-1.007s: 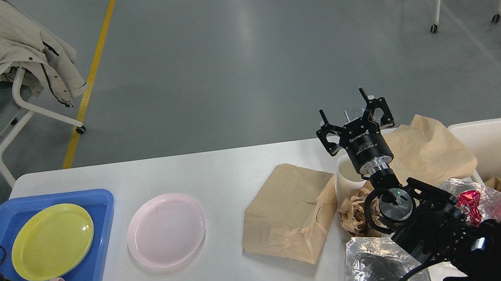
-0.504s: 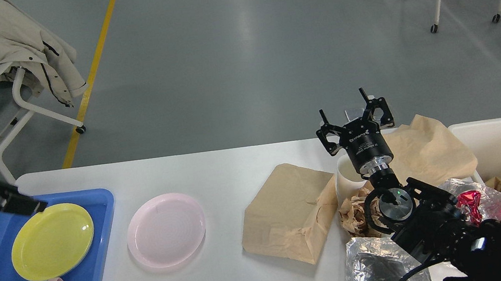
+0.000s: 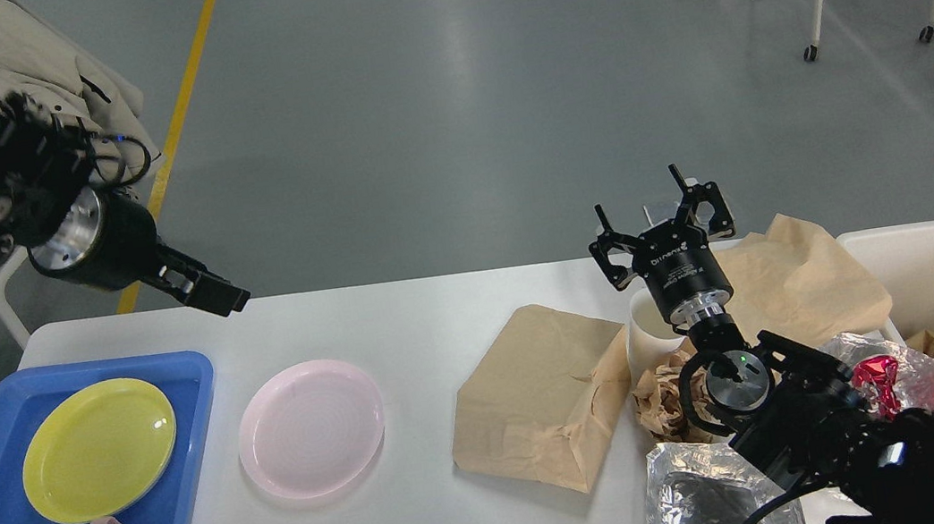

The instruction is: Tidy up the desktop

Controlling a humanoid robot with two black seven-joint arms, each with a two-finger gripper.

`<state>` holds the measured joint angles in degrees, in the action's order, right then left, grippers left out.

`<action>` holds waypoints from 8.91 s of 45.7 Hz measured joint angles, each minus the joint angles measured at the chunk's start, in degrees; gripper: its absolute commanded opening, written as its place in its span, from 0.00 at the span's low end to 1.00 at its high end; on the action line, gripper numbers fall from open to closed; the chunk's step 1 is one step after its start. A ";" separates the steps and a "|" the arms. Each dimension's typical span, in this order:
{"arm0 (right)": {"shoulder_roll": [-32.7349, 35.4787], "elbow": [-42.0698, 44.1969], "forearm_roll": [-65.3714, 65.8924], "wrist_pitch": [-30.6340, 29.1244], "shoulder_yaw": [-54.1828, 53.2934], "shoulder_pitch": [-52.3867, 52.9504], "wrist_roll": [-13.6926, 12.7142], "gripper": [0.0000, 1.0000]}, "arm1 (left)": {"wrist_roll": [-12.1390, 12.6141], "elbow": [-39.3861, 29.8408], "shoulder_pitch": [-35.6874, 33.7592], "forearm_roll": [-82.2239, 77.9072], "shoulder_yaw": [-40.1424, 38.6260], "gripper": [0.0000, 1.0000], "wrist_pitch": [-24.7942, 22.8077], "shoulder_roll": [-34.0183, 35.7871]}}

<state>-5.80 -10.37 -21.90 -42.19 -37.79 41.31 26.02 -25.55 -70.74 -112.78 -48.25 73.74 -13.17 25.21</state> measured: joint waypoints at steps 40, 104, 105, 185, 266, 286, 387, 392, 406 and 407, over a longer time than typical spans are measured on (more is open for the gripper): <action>0.00 0.00 0.03 0.00 0.00 0.00 0.00 1.00 | 14.16 18.79 36.45 18.17 -5.65 0.81 11.62 -6.81; 0.00 0.00 0.03 0.00 0.00 0.00 0.00 1.00 | 14.92 28.31 46.26 20.70 -7.63 0.00 10.90 -11.80; 0.00 0.00 0.02 0.00 0.00 0.00 0.00 1.00 | 14.58 28.17 45.81 20.68 -7.63 0.00 10.44 -11.69; 0.00 0.00 0.03 0.02 0.00 0.00 0.00 1.00 | -10.28 54.89 53.43 -8.50 -21.99 0.00 -0.17 12.10; 0.00 0.06 0.03 0.01 0.00 0.00 0.00 1.00 | -9.70 56.93 56.02 -2.57 -23.20 0.96 1.50 11.64; 0.00 0.01 0.02 0.01 0.01 0.00 0.00 1.00 | -11.08 56.94 56.03 -2.46 -23.13 0.96 4.04 11.71; 0.00 0.06 0.00 0.09 0.01 0.00 0.00 1.00 | -15.05 66.08 54.76 -1.22 -22.36 1.00 -13.20 11.77; 0.00 0.06 0.00 0.09 0.01 0.00 0.00 1.00 | -14.99 66.38 54.79 -1.16 -22.50 1.00 -12.21 11.65; 0.00 0.06 0.01 0.09 0.00 0.00 0.00 1.00 | -15.32 66.44 54.86 -1.09 -22.20 1.00 -11.12 11.05; 0.00 0.06 0.01 0.09 0.00 0.00 0.00 1.00 | -15.33 66.44 54.86 -1.08 -22.28 1.00 -11.11 11.03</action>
<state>-5.80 -10.31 -21.89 -42.10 -37.79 41.31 26.02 -40.87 -4.31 -57.92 -49.32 51.45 -24.29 36.24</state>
